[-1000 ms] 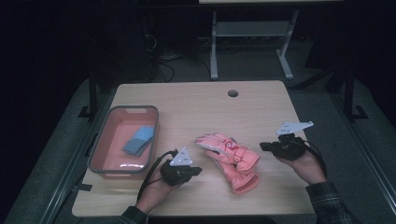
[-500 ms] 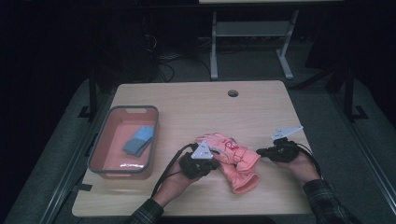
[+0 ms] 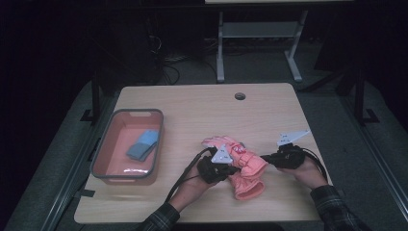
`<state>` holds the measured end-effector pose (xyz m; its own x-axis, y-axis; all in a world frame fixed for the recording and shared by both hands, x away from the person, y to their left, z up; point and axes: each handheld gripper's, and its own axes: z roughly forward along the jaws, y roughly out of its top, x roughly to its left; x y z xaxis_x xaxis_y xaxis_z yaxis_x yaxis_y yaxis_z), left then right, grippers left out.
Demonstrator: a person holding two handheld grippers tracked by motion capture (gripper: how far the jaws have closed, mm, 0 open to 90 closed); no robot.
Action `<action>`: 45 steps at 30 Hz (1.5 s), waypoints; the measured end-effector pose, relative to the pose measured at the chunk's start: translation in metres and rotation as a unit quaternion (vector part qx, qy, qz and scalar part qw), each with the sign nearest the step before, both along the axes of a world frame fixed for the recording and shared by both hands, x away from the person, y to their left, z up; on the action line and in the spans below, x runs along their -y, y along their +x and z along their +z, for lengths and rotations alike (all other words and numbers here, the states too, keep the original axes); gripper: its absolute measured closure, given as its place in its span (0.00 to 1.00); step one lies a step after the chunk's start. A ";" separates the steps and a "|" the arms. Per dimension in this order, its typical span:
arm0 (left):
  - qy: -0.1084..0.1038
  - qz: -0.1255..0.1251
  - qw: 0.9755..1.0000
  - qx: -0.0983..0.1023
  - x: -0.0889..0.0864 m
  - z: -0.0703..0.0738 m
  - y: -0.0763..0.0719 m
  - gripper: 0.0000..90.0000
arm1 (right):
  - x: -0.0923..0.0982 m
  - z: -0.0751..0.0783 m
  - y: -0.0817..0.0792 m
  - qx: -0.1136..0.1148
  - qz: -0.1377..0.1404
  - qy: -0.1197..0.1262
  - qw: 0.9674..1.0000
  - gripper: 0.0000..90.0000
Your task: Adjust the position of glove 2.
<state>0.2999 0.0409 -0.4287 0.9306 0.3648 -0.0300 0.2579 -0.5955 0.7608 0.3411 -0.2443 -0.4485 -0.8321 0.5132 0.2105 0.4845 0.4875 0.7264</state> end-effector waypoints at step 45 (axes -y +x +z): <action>0.026 0.009 0.999 -0.027 -0.055 0.001 -0.011 0.95 | -0.029 0.007 -0.043 0.002 0.062 -0.030 0.998 1.00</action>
<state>0.2890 0.0961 -0.4277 0.9215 0.3835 -0.0610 0.3090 -0.6290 0.7133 0.2982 -0.2151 -0.4419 -0.8902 0.4186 0.1796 0.4157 0.5852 0.6962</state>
